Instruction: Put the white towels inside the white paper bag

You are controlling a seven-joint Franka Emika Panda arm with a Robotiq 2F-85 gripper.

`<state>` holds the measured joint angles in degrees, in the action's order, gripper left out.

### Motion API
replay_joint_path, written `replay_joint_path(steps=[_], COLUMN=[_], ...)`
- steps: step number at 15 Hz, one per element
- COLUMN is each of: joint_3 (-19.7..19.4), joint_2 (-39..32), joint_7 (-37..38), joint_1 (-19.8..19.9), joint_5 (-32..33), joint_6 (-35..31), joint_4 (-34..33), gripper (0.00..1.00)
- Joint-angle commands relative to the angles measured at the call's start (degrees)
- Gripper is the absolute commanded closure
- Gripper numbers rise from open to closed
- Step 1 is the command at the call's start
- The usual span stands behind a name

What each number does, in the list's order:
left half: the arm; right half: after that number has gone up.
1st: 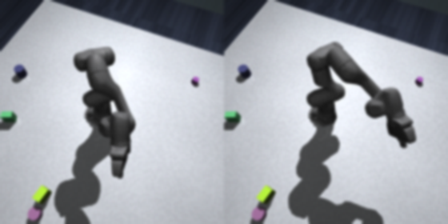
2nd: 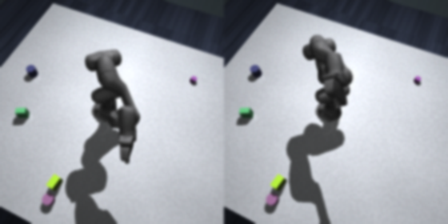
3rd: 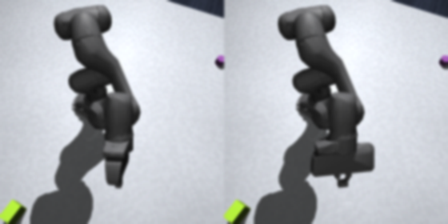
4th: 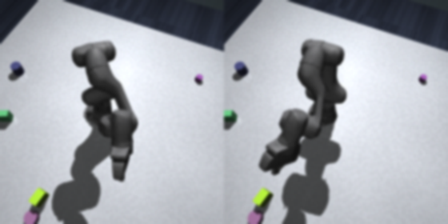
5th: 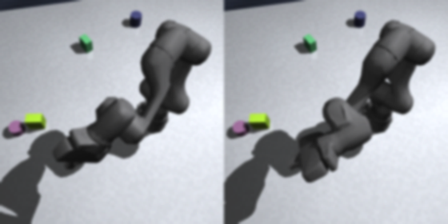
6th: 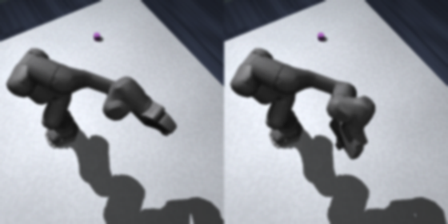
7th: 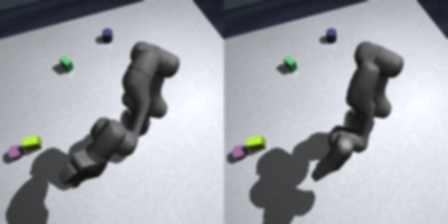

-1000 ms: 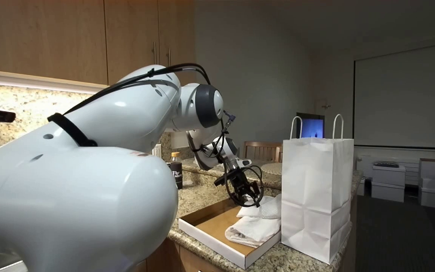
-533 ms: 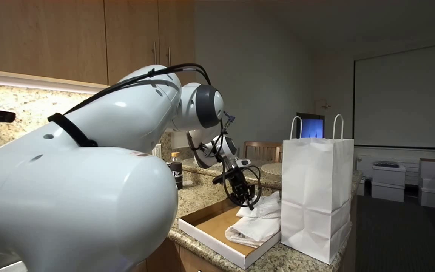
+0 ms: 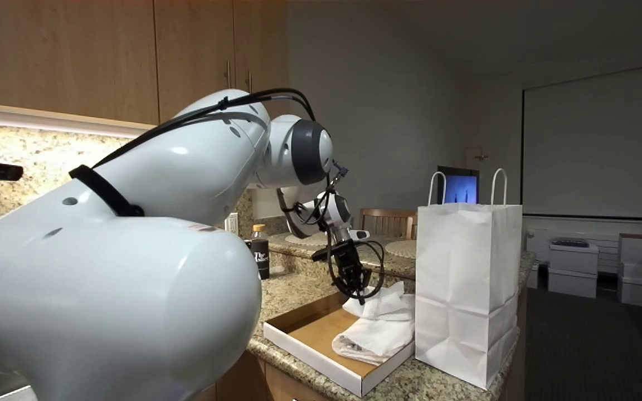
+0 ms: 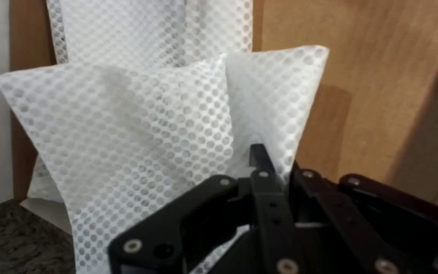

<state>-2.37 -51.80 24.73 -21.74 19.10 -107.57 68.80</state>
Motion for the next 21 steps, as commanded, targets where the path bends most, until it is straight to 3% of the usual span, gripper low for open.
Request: replay_joint_path(steps=[1, 11, 15, 16, 18, 21], joint_3=[2.2, 6.3, 6.9, 7.1, 7.3, 6.9], joint_2=[8.3, 28.7, 30.3, 27.8, 23.6, 16.4], joint_7=[-4.1, -11.4, -11.3, -11.3, -11.6, -11.7], joint_1=[1.5, 4.5, 4.7, 4.7, 5.2, 5.5], joint_5=[-1.8, -3.1, -2.5, -2.7, -4.0, -6.1], joint_6=[-1.3, -2.2, 1.2, 2.8, 4.7, 6.9], joint_4=[8.0, 21.8, 20.2, 18.2, 15.8, 12.8], gripper=[0.91, 0.9, 0.94, 0.66, 0.66, 0.47])
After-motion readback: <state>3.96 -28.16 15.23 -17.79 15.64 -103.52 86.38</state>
